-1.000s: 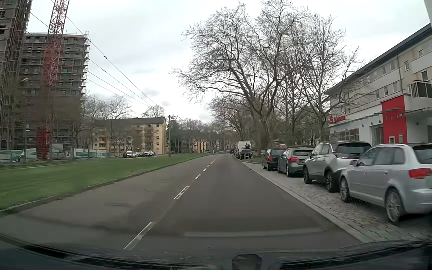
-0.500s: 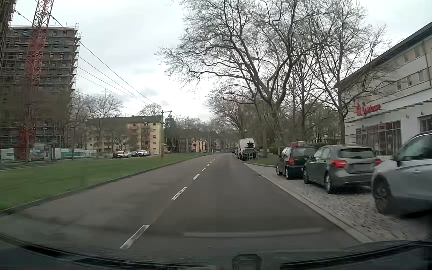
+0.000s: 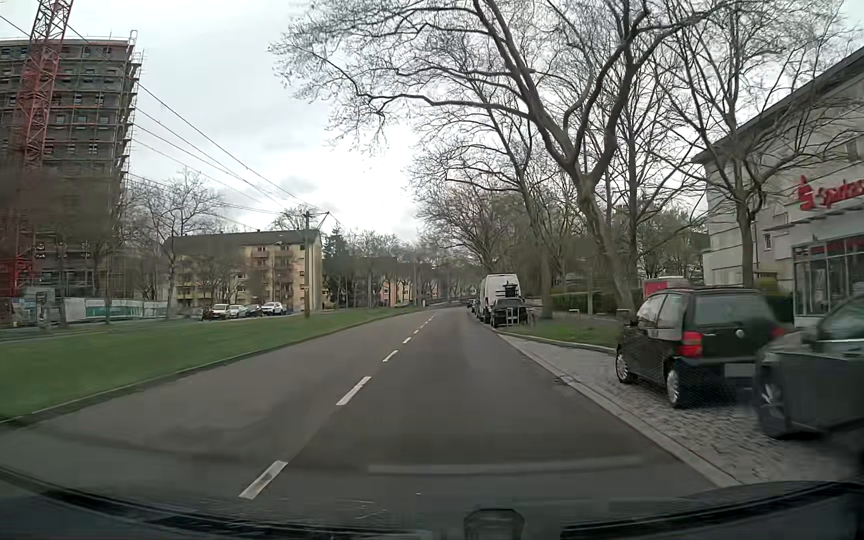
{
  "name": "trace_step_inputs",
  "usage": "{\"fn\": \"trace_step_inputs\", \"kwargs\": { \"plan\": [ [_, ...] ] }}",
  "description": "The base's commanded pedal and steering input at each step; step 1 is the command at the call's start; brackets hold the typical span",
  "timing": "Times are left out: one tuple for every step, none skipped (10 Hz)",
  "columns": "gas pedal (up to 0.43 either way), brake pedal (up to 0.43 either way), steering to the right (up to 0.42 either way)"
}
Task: Follow the waypoints while adhering to traffic rules and regulations
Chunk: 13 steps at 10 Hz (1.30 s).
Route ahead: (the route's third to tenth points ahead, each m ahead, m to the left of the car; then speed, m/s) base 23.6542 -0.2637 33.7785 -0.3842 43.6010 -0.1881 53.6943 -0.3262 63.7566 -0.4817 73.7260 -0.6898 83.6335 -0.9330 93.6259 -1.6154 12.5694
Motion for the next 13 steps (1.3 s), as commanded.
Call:
{"fn": "trace_step_inputs", "kwargs": {
  "plan": [
    [0.13, 0.0, 0.001],
    [0.13, 0.0, 0.001],
    [0.13, 0.0, 0.001],
    [0.13, 0.0, 0.001],
    [0.13, 0.0, 0.001],
    [0.13, 0.0, 0.001],
    [0.13, 0.0, 0.0],
    [0.13, 0.0, 0.0],
    [0.13, 0.0, 0.0],
    [0.13, 0.0, 0.0],
    [0.13, 0.0, 0.0],
    [0.13, 0.0, 0.0],
    [0.13, 0.0, 0.0]
  ]
}}
